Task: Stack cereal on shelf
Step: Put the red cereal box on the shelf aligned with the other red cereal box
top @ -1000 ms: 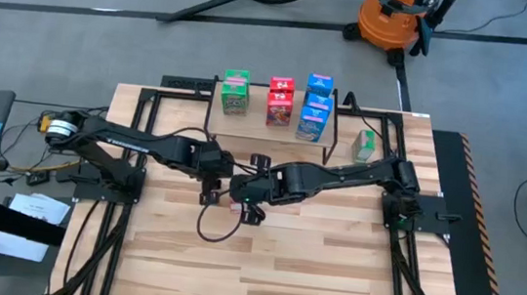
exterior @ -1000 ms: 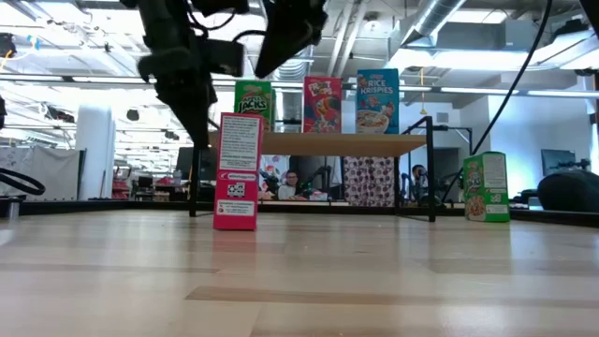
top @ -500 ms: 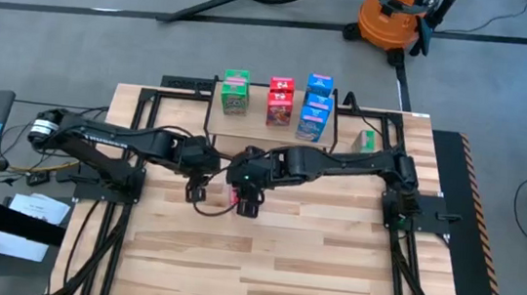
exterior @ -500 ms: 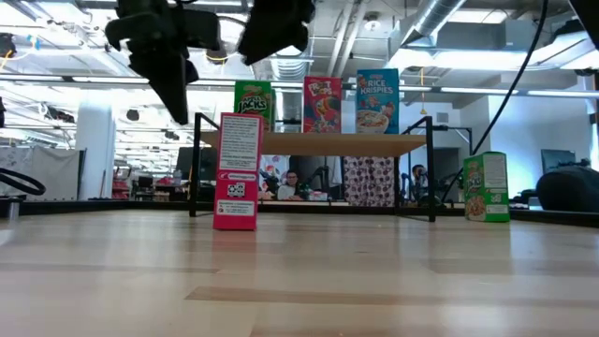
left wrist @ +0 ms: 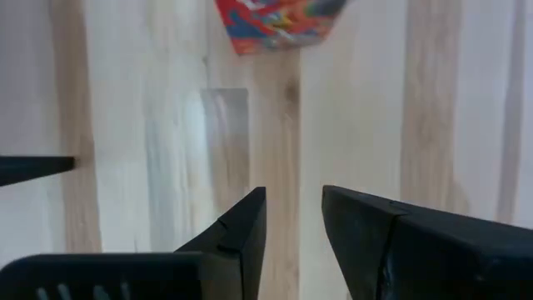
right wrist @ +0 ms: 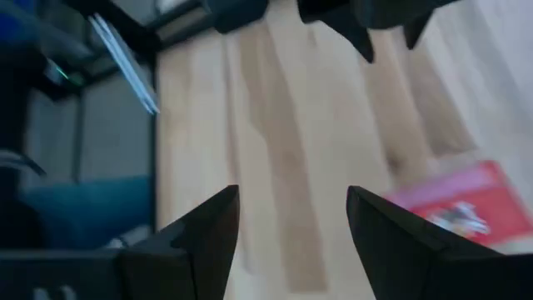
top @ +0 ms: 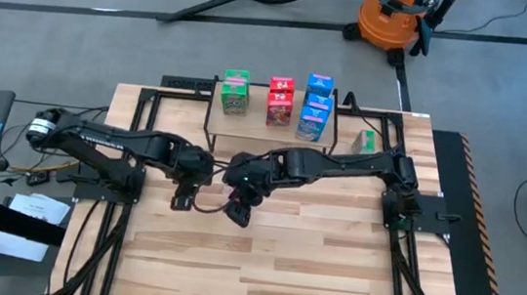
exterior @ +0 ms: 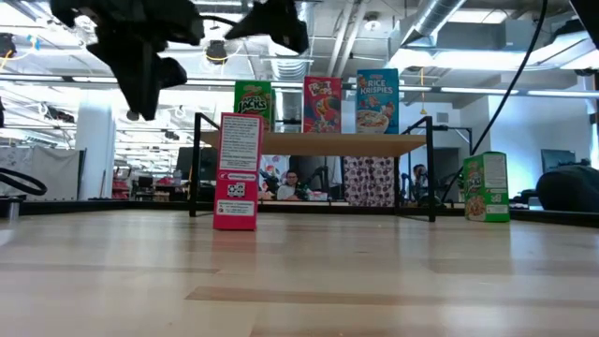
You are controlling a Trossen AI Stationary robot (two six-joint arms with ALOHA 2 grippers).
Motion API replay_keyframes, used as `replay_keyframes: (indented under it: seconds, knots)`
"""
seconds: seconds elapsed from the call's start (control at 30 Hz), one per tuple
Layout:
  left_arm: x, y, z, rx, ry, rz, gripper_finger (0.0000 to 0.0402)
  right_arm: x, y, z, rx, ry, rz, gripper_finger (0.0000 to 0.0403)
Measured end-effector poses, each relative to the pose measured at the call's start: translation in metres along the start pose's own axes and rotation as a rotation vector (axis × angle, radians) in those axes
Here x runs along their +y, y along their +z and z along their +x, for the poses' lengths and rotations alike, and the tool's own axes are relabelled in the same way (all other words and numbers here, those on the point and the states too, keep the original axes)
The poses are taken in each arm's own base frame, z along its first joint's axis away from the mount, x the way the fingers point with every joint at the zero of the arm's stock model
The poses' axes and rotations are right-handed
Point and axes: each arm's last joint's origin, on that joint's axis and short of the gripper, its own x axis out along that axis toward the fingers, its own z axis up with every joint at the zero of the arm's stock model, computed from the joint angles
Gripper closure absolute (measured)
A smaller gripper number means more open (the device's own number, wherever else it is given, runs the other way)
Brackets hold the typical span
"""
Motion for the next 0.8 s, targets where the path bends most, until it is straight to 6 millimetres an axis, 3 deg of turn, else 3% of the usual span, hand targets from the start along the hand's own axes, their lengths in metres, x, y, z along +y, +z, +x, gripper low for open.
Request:
replay_keyframes:
  seconds: [0.23, 0.53, 0.8]
  knots:
    - [-0.016, -0.011, -0.007, 0.055, -0.037, 0.037, 0.0294, 0.015, 0.004, 0.002, -0.075, 0.081, 0.133, 0.0155]
    - [-0.030, -0.028, -0.032, 0.014, -0.069, 0.037, 0.0294, 0.059, 0.008, 0.001, -0.217, 0.315, 0.180, 0.0154]
    - [-0.036, -0.034, -0.043, -0.042, -0.089, 0.045, 0.0294, 0.089, 0.011, -0.006, -0.319, 0.542, 0.116, 0.0154]
